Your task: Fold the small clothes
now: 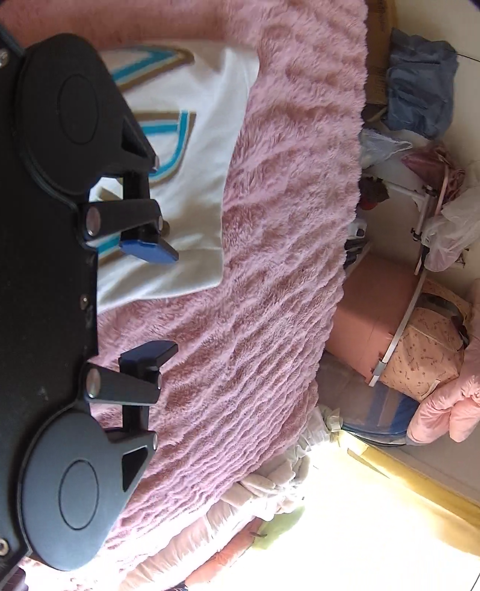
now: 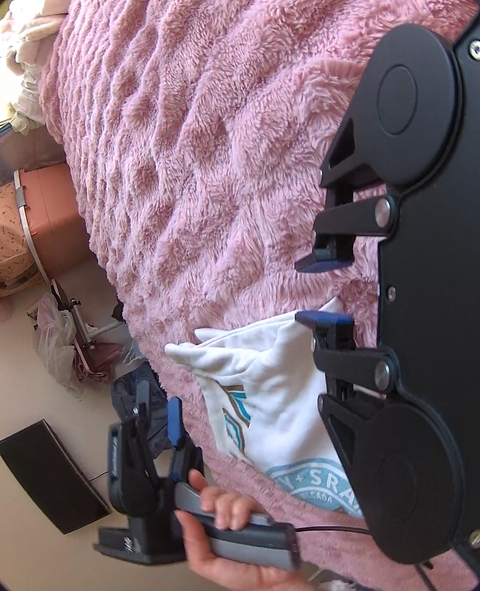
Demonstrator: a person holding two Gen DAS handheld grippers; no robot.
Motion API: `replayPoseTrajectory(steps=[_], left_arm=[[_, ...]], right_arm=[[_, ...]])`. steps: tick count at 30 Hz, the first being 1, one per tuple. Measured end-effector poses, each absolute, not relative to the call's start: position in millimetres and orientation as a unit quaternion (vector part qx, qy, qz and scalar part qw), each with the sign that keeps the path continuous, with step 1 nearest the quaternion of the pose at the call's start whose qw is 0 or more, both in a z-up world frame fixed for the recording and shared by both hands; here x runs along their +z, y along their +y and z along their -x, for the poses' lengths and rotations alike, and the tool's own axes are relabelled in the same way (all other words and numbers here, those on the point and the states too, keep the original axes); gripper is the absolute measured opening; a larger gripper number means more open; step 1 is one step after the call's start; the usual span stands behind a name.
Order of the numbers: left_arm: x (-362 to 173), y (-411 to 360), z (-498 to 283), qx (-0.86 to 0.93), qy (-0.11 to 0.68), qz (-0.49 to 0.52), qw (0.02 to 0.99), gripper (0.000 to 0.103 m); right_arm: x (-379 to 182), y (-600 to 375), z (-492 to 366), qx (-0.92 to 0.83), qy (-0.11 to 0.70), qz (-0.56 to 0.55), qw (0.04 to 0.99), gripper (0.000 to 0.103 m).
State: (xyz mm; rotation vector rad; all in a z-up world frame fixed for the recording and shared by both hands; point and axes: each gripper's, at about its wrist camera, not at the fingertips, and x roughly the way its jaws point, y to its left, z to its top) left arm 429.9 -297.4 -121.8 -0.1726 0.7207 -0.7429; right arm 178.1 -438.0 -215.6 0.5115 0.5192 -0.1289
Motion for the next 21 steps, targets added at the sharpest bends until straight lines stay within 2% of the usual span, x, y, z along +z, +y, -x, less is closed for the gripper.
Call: replayPoseTrajectory(steps=[1,2,5,10,13,18,19,20,21], left_arm=[[-122,-279,-411,-0.355,0.333,0.073,0.870,0.049],[-124,-262,-391,-0.356,0.324,0.061,0.875,0.050],[-137,-225,-331,-0.321,0.282,-0.026,0.903,0.050],[-172,-199,-271,-0.324,0.254,-0.126,0.903,0.050],[-189,-205,-259,-0.307,0.238,-0.180,0.904,0.050],[-204,-217,-268,-0.287,0.246,-0.180,0.908,0.050],[-208,-219,-270,-0.280,0.249,-0.186,0.908,0.050],[-212,-221,-271,-0.270,0.249,-0.191,0.910,0.050],[-214,-223,-272,-0.263,0.247,-0.195,0.912,0.048]], right_arm=[[-215,-441,-180,-0.054,0.253,-0.266,0.928,0.061],[-215,-444,-181,-0.044,0.249,-0.285,0.925,0.062],[-213,-442,-188,-0.026,0.239,-0.291,0.926,0.062],[-220,-435,-211,-0.019,0.276,-0.272,0.922,0.060],[-224,-437,-215,-0.023,0.281,-0.286,0.916,0.060],[-230,-434,-221,-0.028,0.293,-0.300,0.907,0.058],[-230,-432,-221,-0.028,0.294,-0.298,0.908,0.056],[-230,-430,-222,-0.027,0.294,-0.295,0.909,0.049],[-231,-429,-222,-0.024,0.294,-0.292,0.910,0.046]])
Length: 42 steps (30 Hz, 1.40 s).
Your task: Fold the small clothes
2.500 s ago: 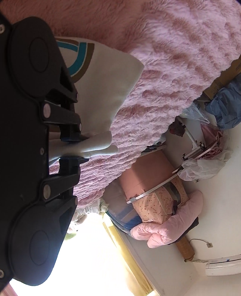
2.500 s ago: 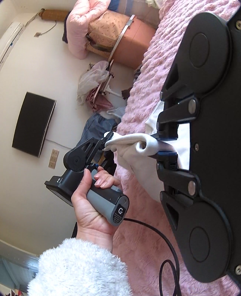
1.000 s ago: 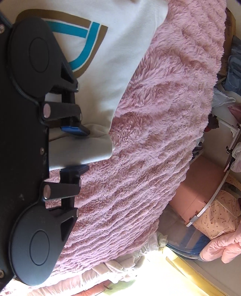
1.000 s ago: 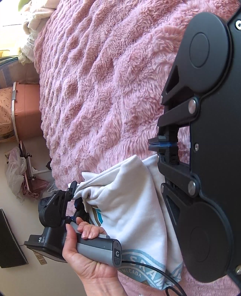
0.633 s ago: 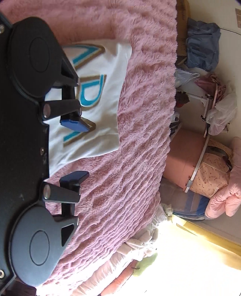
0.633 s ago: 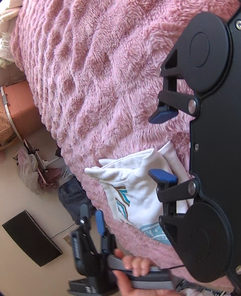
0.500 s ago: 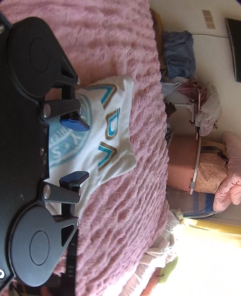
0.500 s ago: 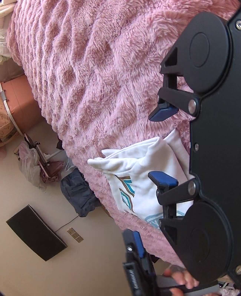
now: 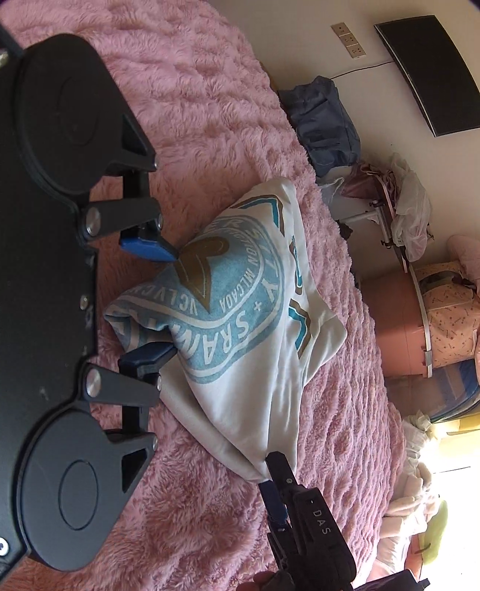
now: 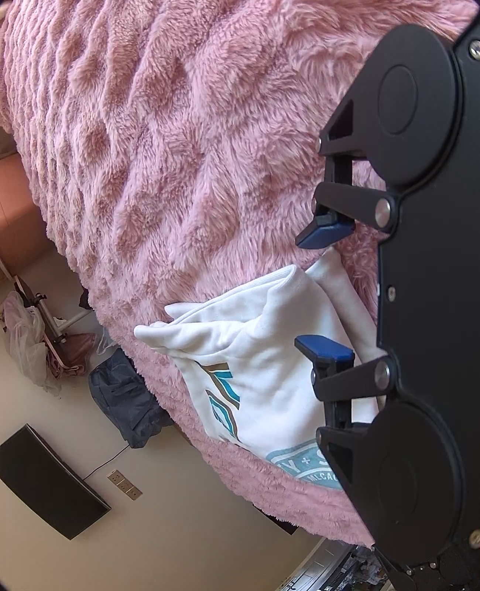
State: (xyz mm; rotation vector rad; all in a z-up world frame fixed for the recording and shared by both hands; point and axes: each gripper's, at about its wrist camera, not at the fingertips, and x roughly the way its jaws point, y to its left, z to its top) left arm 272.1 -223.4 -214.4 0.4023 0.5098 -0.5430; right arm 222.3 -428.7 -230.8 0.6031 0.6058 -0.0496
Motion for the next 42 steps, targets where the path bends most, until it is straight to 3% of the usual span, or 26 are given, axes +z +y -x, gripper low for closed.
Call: replayPoseTrajectory(steps=[4,8,13,16,17,21,26,34,37,38,39,42], left_arm=[[-220,-227,-273,-0.249,0.240,-0.198,0.917,0.044],[-219,-225,-272,-0.259,0.256,-0.178,0.914,0.021],[-222,-231,-267,-0.247,0.241,-0.209,0.915,0.009],[-220,-232,-263,-0.230,0.235,-0.224,0.917,0.006],[-217,-232,-261,-0.219,0.228,-0.232,0.920,0.006],[-211,-234,-247,-0.185,0.203,-0.295,0.915,0.005],[-245,-242,-242,-0.192,0.224,-0.360,0.885,0.005],[-253,-231,-246,-0.205,0.240,-0.345,0.884,0.006],[-238,-222,-236,-0.213,0.226,-0.337,0.889,0.019],[-231,-217,-229,-0.217,0.220,-0.336,0.890,0.028],[-224,-211,-222,-0.223,0.214,-0.328,0.893,0.032],[-200,-194,-214,-0.248,0.197,-0.294,0.902,0.032]], right_arm=[[-230,-425,-225,-0.024,0.293,-0.277,0.915,0.038],[-230,-425,-226,-0.023,0.289,-0.272,0.918,0.034],[-230,-428,-228,-0.027,0.274,-0.283,0.919,0.034],[-224,-424,-228,-0.024,0.266,-0.280,0.922,0.014],[-222,-423,-228,-0.022,0.266,-0.280,0.922,0.013],[-210,-427,-220,-0.008,0.256,-0.312,0.915,0.010],[-216,-422,-208,-0.021,0.270,-0.304,0.914,0.009],[-243,-417,-202,-0.038,0.292,-0.304,0.906,0.008],[-246,-419,-207,-0.035,0.300,-0.308,0.902,0.010],[-245,-420,-207,-0.030,0.304,-0.306,0.902,0.011],[-242,-422,-205,-0.030,0.300,-0.304,0.904,0.018],[-222,-425,-195,-0.023,0.267,-0.286,0.920,0.025]])
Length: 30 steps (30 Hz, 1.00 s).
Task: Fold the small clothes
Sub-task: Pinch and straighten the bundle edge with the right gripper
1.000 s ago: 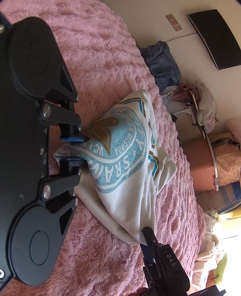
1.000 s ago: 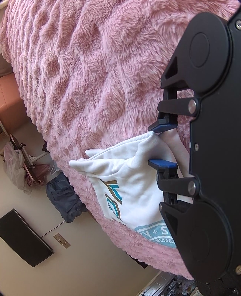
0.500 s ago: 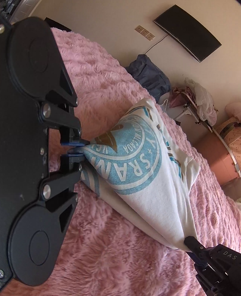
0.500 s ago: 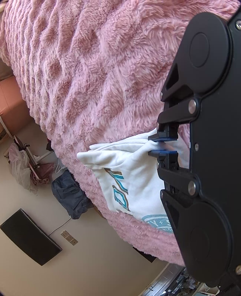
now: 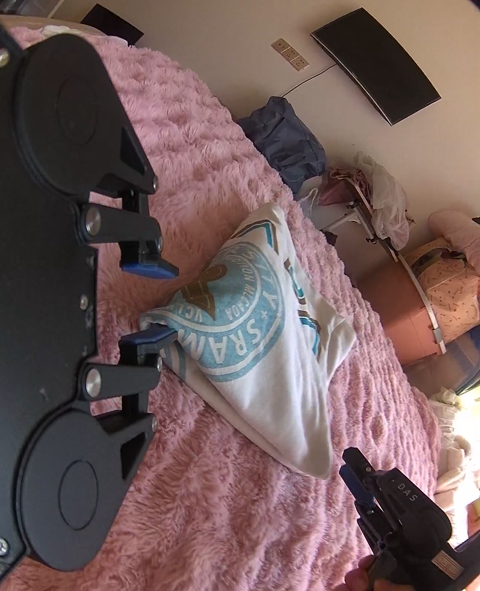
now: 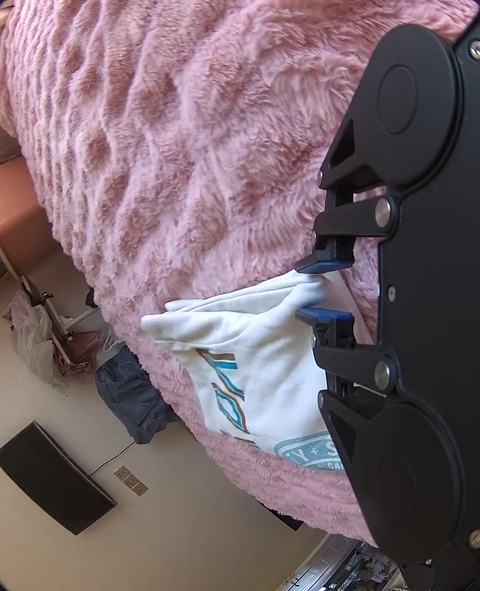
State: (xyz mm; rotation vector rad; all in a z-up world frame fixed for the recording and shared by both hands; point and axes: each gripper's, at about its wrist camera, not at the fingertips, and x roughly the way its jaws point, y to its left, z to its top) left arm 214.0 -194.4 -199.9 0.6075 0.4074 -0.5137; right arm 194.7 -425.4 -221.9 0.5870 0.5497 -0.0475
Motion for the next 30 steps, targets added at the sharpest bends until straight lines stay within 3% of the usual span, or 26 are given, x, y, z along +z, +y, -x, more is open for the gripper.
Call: replayPoseTrajectory(steps=[1,4,7,11,18,19,20,21,22,30], left_arm=[[-191,-191,-216,-0.252,0.188,-0.276,0.908,0.032],[-164,-182,-237,-0.280,0.184,-0.173,0.926,0.032],[-155,-179,-278,-0.310,0.218,-0.045,0.924,0.035],[-173,-182,-317,-0.315,0.263,0.043,0.911,0.031],[-213,-190,-327,-0.322,0.319,0.088,0.887,0.032],[-218,-191,-327,-0.323,0.321,0.088,0.886,0.032],[-220,-192,-327,-0.324,0.321,0.087,0.885,0.033],[-221,-192,-327,-0.324,0.321,0.087,0.886,0.033],[-222,-193,-327,-0.324,0.321,0.087,0.886,0.034],[-203,-195,-321,-0.342,0.281,0.116,0.889,0.036]], right_arm=[[-213,-426,-194,-0.017,0.252,-0.274,0.928,0.027],[-189,-430,-210,0.009,0.223,-0.239,0.945,0.044],[-173,-432,-246,0.021,0.210,-0.199,0.957,0.045],[-175,-440,-307,0.032,0.246,-0.178,0.952,0.045],[-203,-452,-377,0.020,0.284,-0.186,0.940,0.044],[-205,-451,-383,0.020,0.289,-0.182,0.940,0.043],[-206,-450,-388,0.019,0.294,-0.179,0.939,0.034],[-209,-448,-395,0.026,0.303,-0.180,0.936,0.018],[-212,-448,-400,0.034,0.313,-0.181,0.931,0.014],[-192,-440,-402,0.019,0.304,-0.147,0.941,0.005]])
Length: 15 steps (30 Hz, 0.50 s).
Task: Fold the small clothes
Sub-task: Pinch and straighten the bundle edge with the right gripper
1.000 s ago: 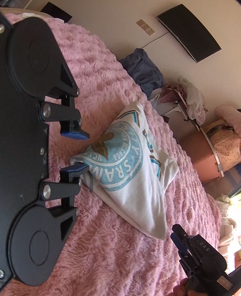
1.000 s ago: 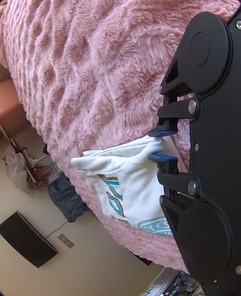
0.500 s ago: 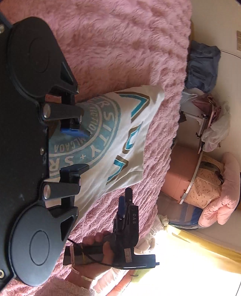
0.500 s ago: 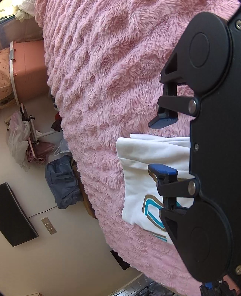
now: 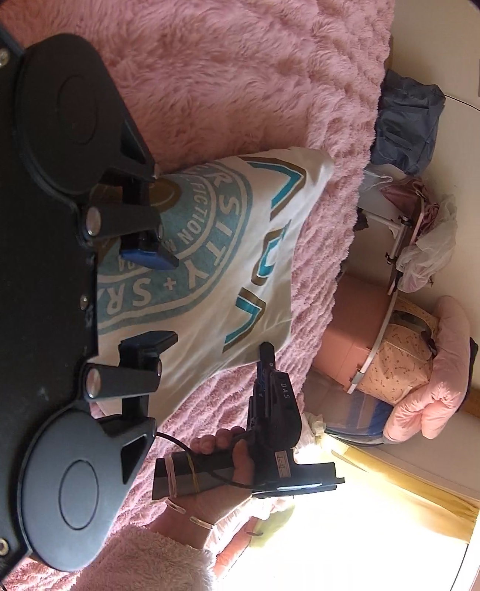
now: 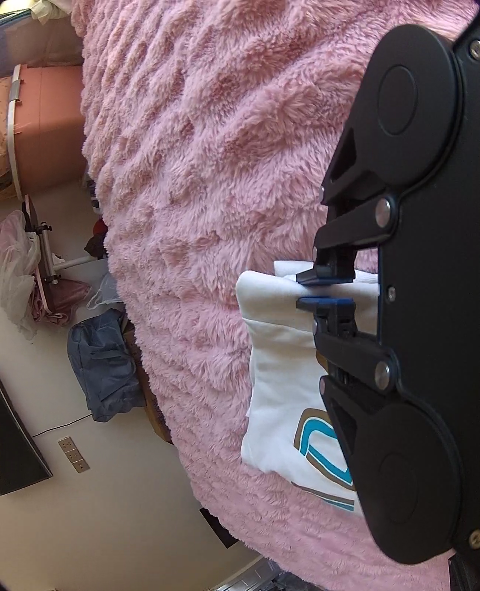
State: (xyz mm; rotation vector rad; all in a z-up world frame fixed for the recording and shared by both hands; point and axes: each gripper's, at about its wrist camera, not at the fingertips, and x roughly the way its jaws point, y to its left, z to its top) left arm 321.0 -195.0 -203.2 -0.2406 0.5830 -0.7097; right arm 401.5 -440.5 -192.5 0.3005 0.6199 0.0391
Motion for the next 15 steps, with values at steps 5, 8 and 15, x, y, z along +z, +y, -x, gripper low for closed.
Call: replayPoseTrajectory(steps=[5,8,15], left_arm=[[-203,-201,-327,-0.351,0.286,0.144,0.880,0.037],[-224,-207,-339,-0.346,0.325,0.150,0.867,0.037],[-244,-204,-351,-0.341,0.363,0.178,0.848,0.038]], right_arm=[[-186,-443,-403,-0.006,0.301,-0.120,0.946,0.003],[-202,-450,-410,-0.023,0.319,-0.140,0.937,0.002],[-224,-444,-416,-0.033,0.333,-0.141,0.932,0.006]])
